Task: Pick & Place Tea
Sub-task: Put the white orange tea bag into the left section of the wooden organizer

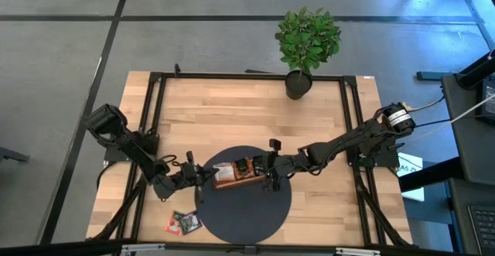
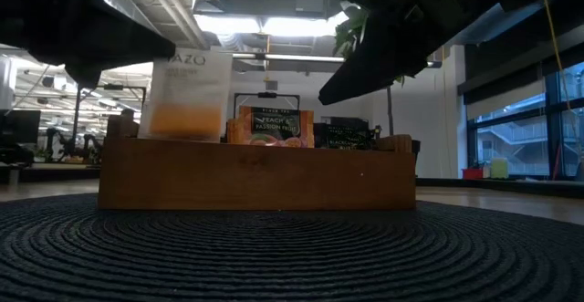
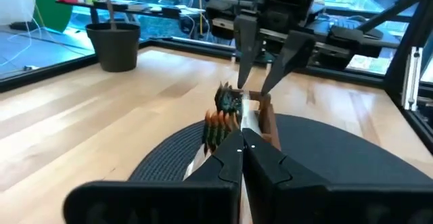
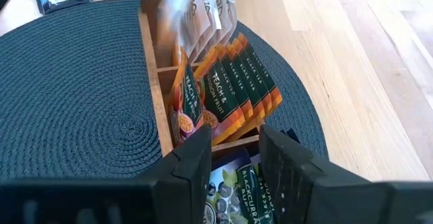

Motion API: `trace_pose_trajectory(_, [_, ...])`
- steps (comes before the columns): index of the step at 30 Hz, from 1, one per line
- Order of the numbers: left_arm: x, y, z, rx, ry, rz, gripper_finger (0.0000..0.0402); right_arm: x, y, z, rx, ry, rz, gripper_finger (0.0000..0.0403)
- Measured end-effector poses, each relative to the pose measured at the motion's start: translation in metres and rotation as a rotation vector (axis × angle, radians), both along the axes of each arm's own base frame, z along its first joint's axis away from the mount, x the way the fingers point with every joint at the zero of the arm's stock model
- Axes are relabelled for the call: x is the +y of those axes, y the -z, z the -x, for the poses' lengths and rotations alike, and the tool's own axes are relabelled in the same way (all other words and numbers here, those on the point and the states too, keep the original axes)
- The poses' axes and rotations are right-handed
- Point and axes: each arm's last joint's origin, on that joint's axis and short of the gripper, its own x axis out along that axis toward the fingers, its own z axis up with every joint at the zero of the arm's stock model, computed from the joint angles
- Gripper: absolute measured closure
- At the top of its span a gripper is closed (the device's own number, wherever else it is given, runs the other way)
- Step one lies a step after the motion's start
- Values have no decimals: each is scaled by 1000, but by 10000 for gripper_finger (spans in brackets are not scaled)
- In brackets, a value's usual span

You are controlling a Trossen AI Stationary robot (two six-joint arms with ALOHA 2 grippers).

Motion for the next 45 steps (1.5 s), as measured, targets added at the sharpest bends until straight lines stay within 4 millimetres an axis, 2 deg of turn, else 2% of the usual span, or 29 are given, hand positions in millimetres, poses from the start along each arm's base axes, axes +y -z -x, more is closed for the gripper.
trace_pose_trajectory(12, [-3, 1, 1, 6, 39, 5, 397, 0, 0, 0, 0, -1, 1, 276])
trace_pose_trajectory(21, [-6, 1, 1, 31, 141, -2, 396, 0, 0, 0, 0, -1, 2, 276])
trace_pose_trajectory(30, [-3, 1, 2, 12, 32, -17, 396, 0, 0, 0, 0, -1, 2, 276])
trace_pose_trajectory(45, [-2, 5, 2, 54, 28, -58, 395, 0, 0, 0, 0, -1, 2, 276])
